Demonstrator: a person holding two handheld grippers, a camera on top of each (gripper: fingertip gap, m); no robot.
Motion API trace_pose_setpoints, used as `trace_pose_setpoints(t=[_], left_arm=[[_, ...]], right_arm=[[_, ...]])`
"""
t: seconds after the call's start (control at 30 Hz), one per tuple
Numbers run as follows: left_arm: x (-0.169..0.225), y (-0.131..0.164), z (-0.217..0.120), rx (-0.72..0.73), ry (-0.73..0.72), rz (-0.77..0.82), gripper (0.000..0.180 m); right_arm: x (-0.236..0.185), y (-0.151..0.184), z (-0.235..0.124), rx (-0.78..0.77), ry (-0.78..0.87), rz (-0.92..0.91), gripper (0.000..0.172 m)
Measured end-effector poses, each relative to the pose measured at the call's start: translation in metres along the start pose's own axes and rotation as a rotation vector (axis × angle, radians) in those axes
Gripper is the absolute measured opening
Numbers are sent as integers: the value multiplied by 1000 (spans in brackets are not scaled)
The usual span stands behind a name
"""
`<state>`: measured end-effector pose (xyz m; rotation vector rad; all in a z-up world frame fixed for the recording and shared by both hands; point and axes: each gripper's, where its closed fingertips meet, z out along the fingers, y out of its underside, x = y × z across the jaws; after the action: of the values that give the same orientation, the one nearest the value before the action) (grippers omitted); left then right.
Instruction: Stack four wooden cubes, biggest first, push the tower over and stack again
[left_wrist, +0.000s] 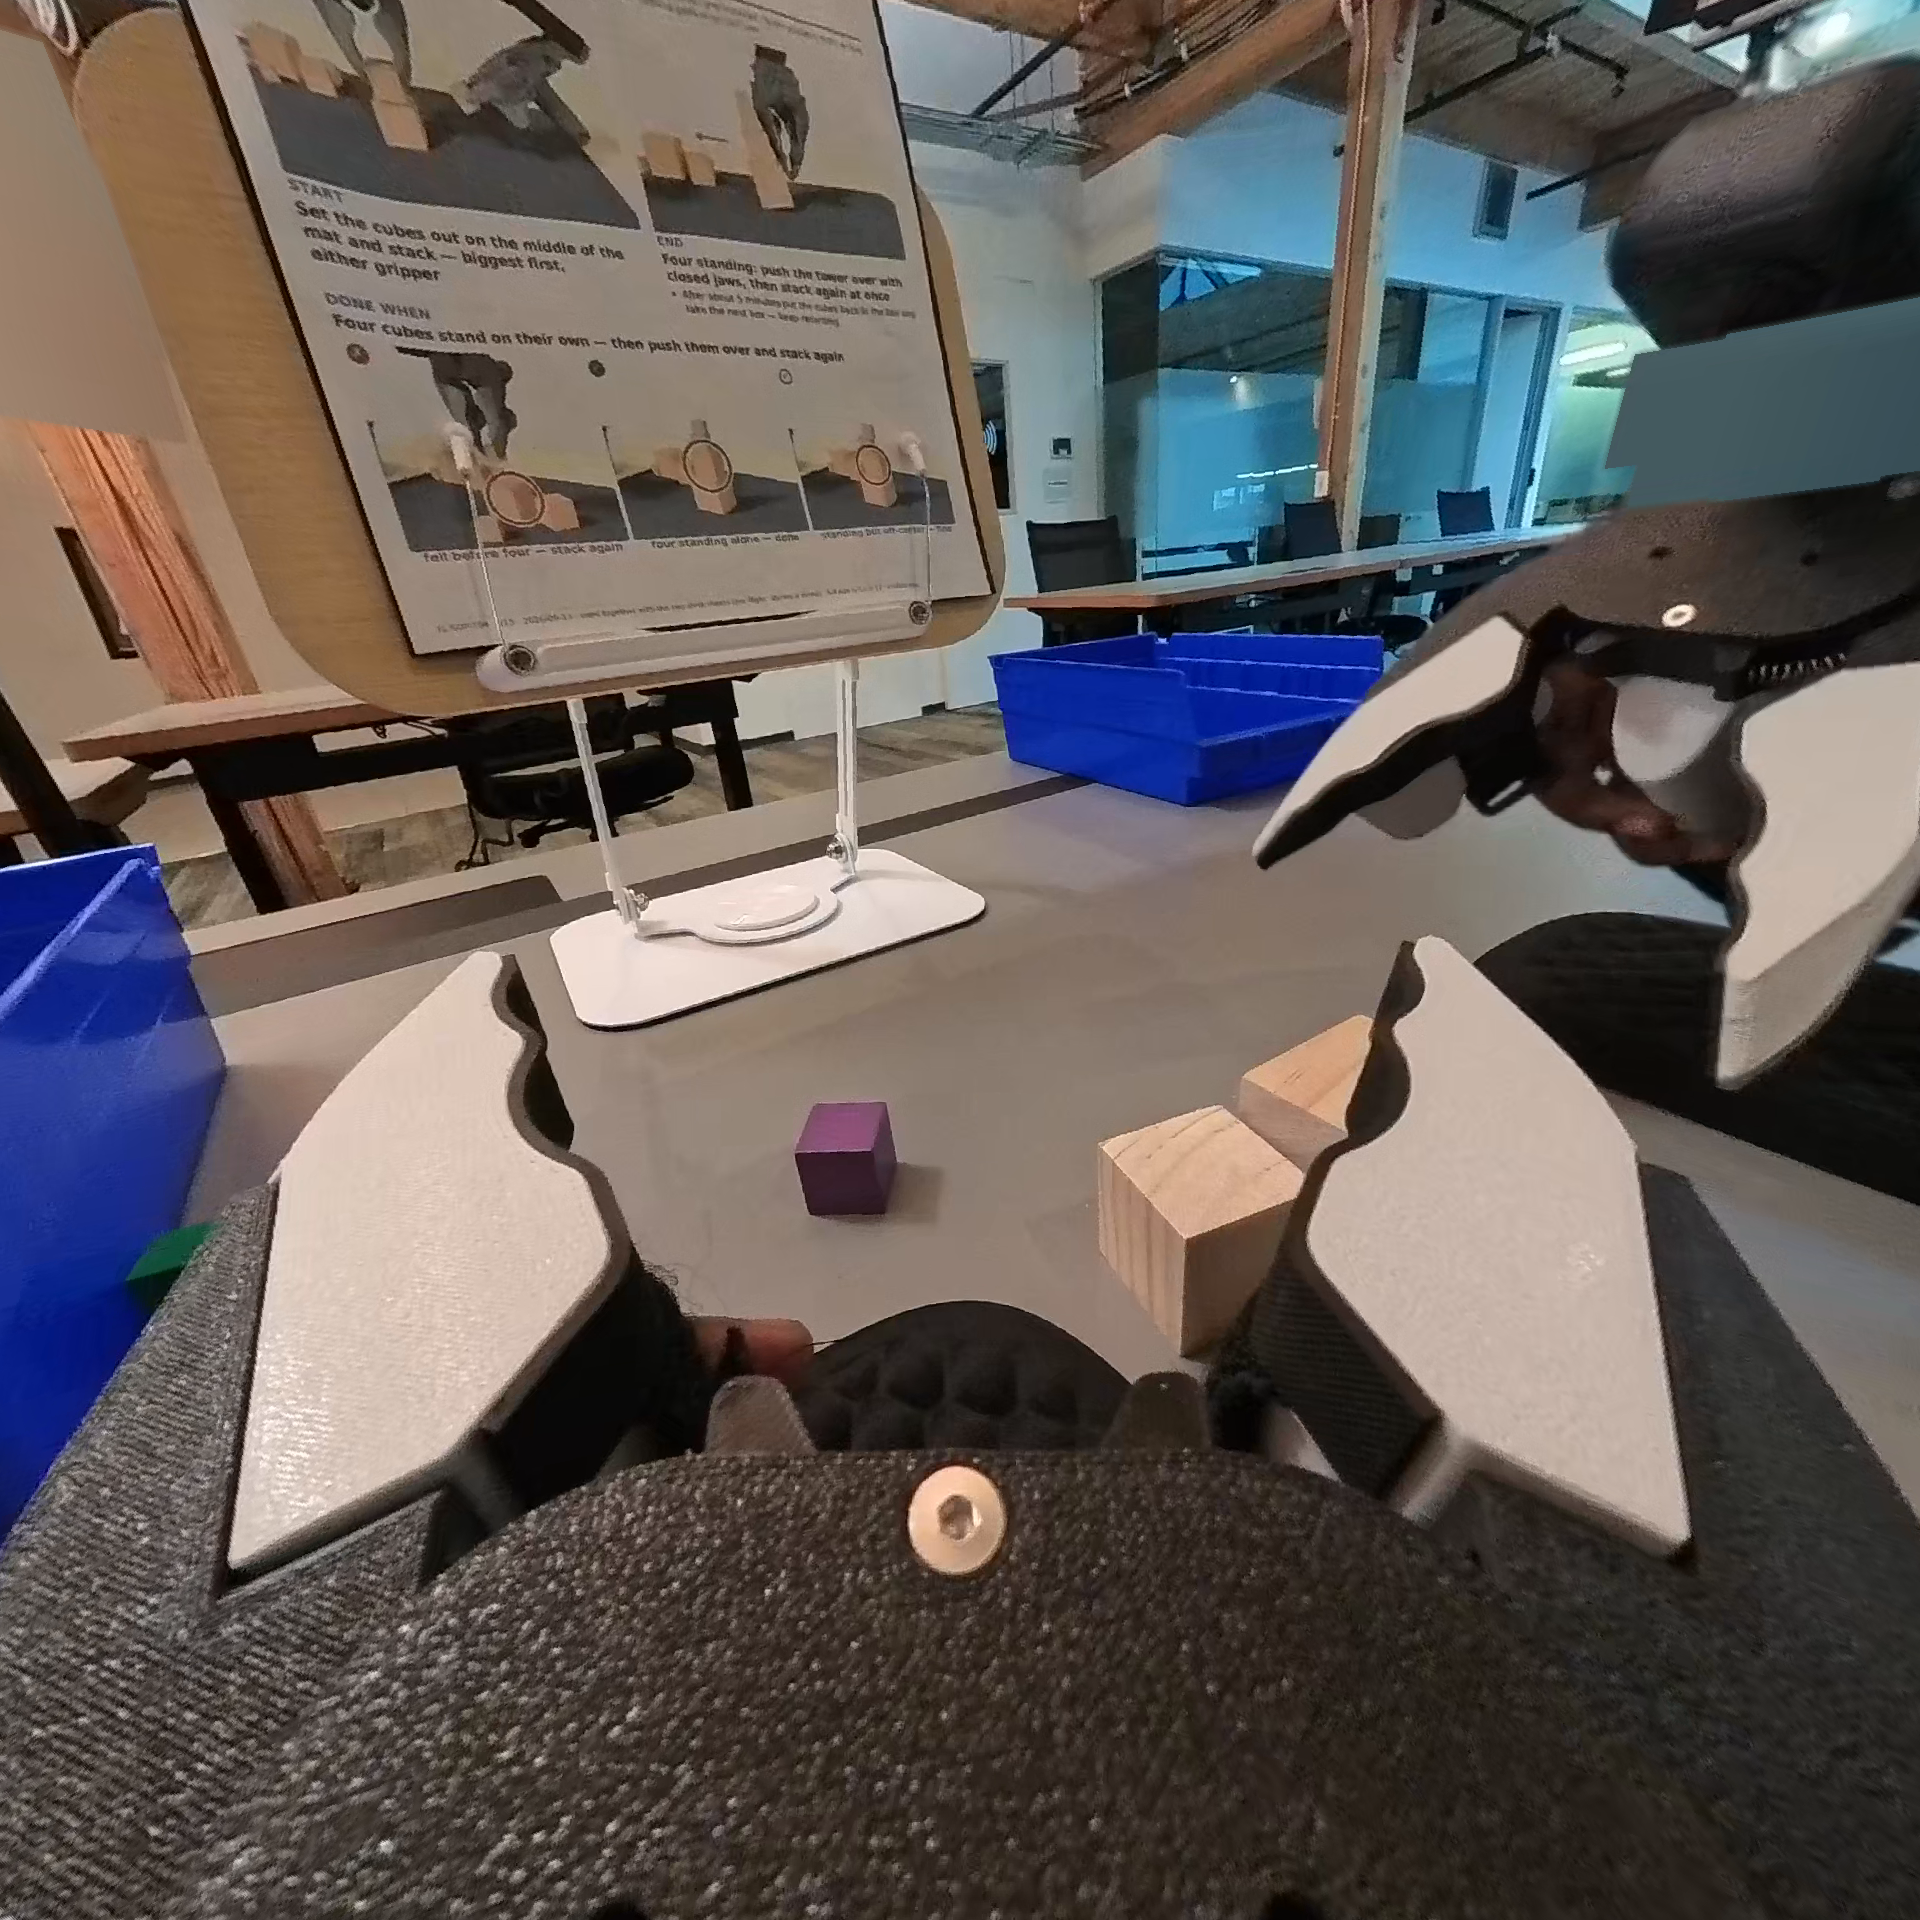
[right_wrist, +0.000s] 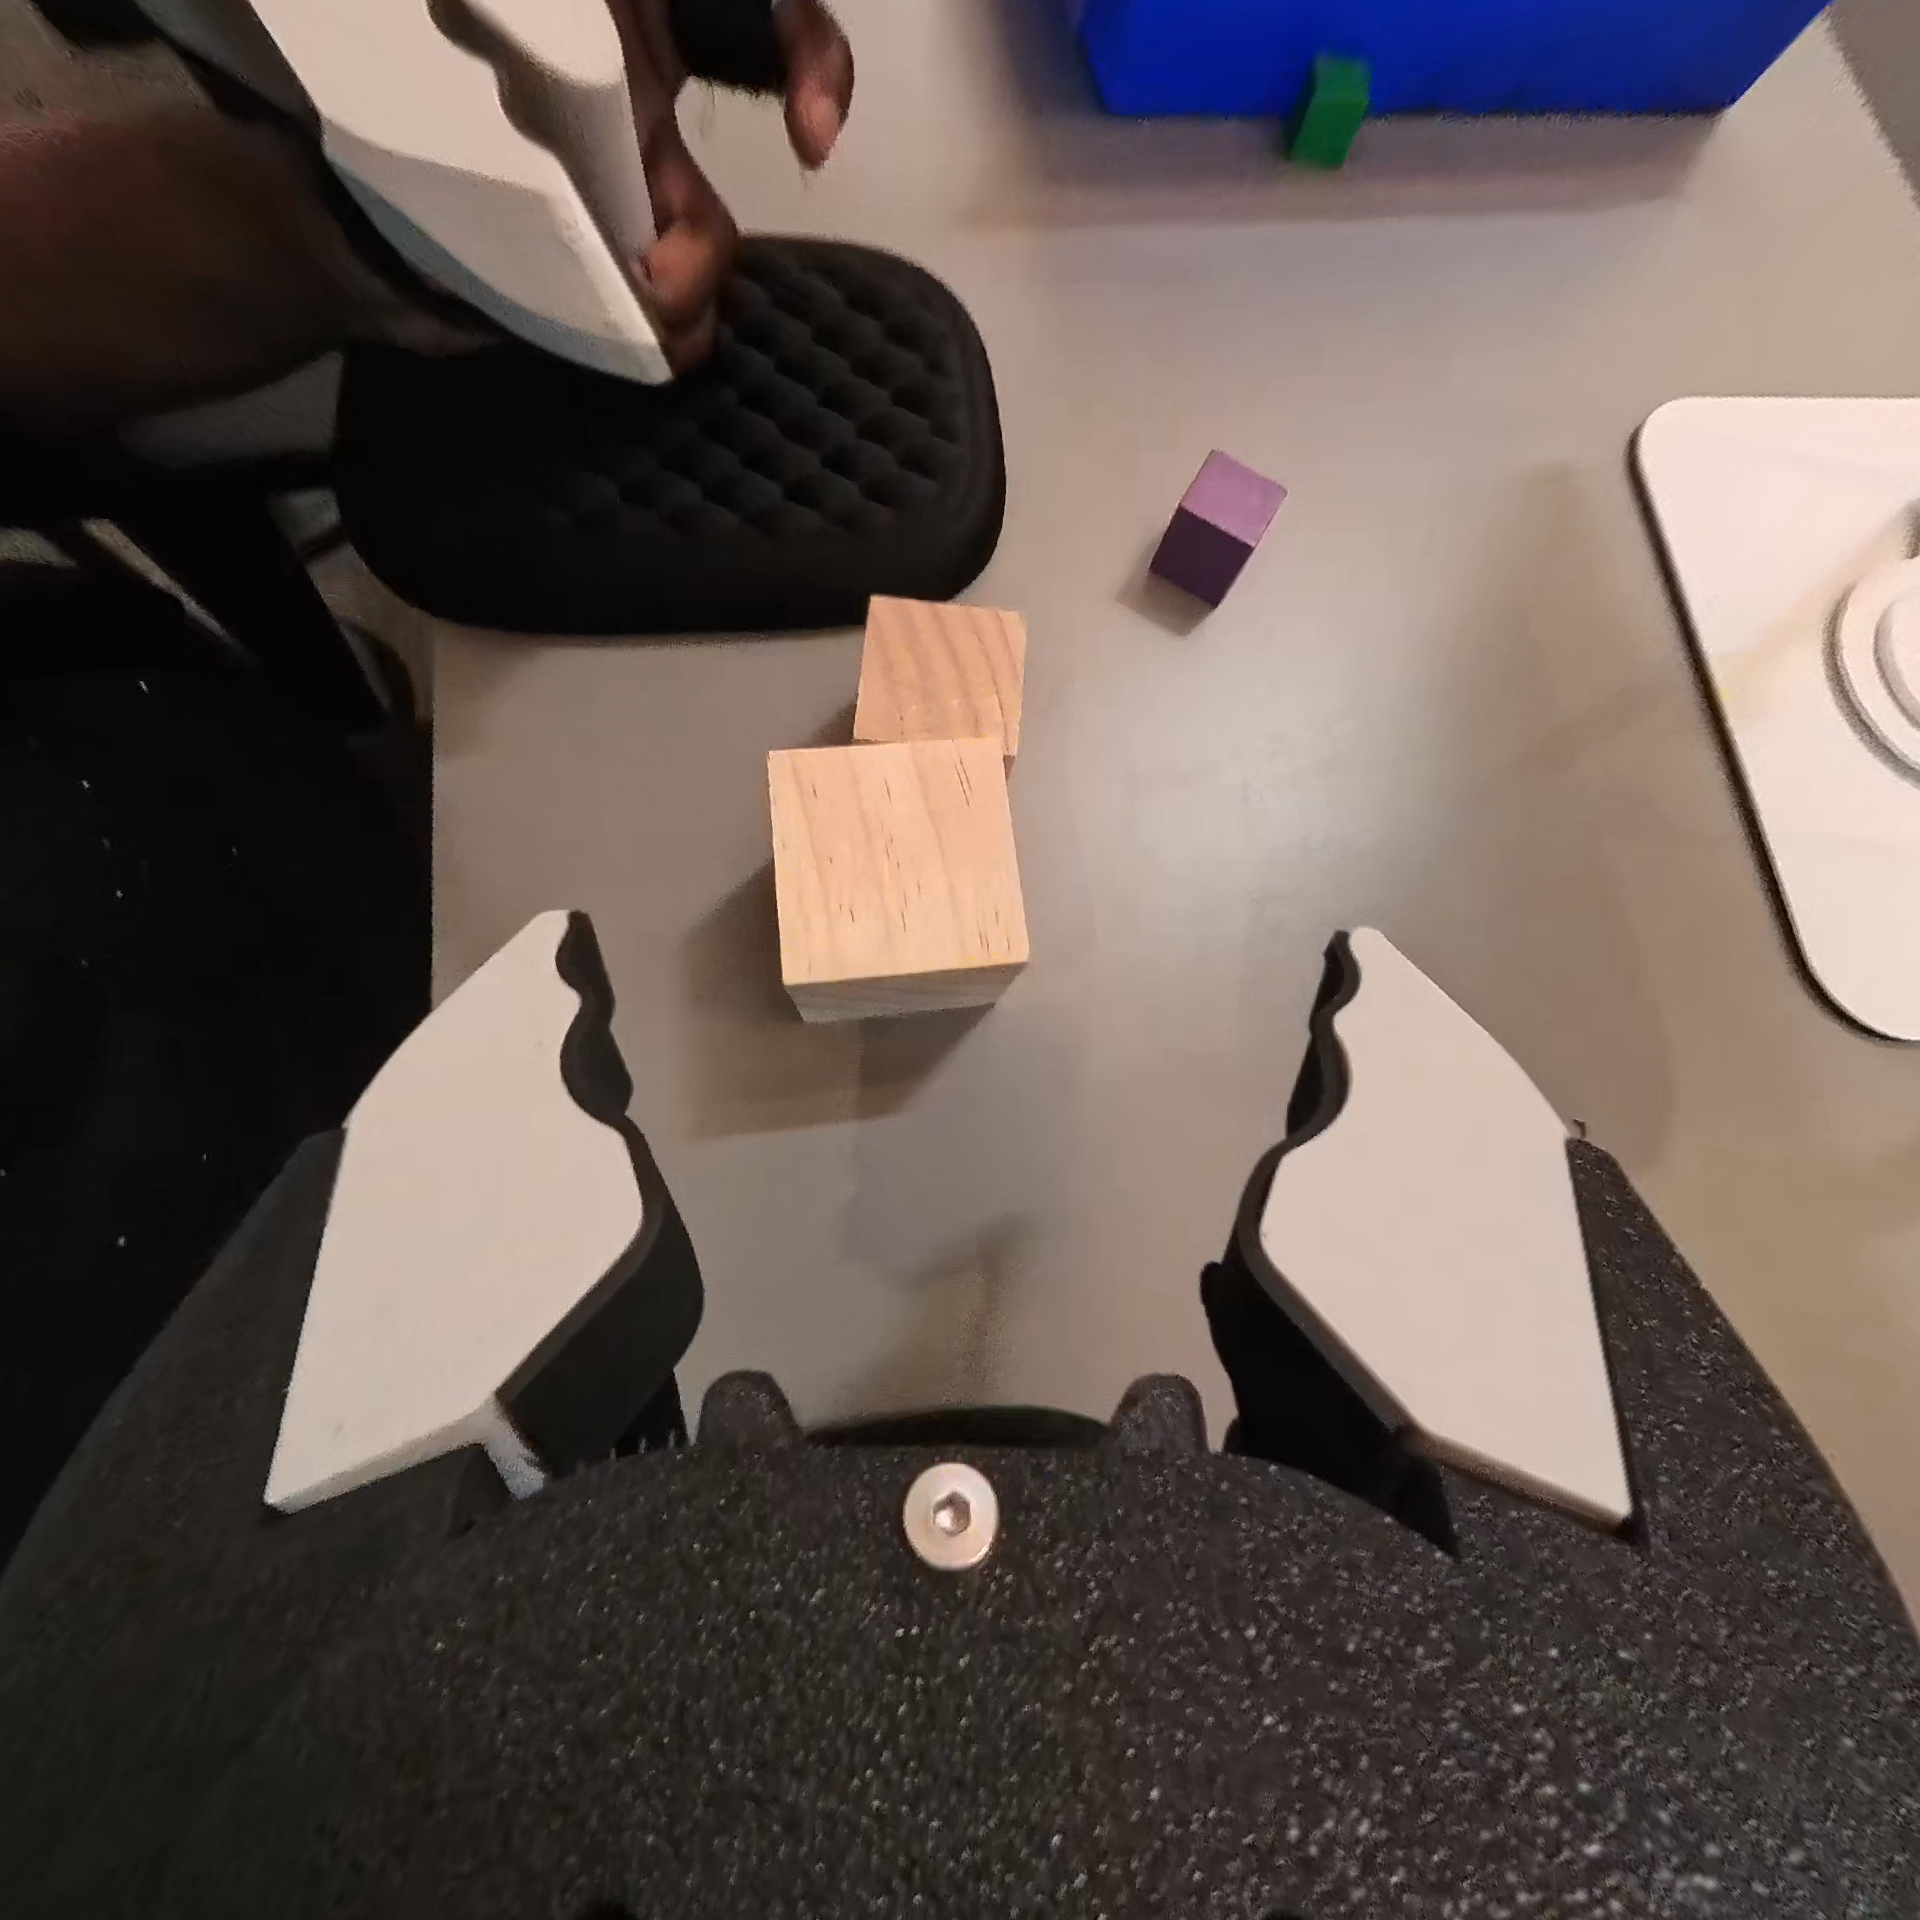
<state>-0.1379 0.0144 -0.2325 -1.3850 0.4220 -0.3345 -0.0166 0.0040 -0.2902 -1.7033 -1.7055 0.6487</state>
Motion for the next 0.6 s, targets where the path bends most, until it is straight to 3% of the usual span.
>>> trace_pose_setpoints(t=[0.2, 0.33, 0.53, 0.6], left_arm=[[3, 0, 0, -3, 19, 12, 146], [5, 0, 0, -4, 22, 24, 145], [6, 0, 0, -3, 32, 21, 145], [6, 0, 0, -2, 29, 22, 144]], right_arm=[[-4, -5, 18, -189, -50, -67, 117], [-9, 4, 32, -289, -114, -44, 87], [-14, 24, 42, -446, -154, 13, 81], [-16, 27, 45, -474, -166, 18, 60]])
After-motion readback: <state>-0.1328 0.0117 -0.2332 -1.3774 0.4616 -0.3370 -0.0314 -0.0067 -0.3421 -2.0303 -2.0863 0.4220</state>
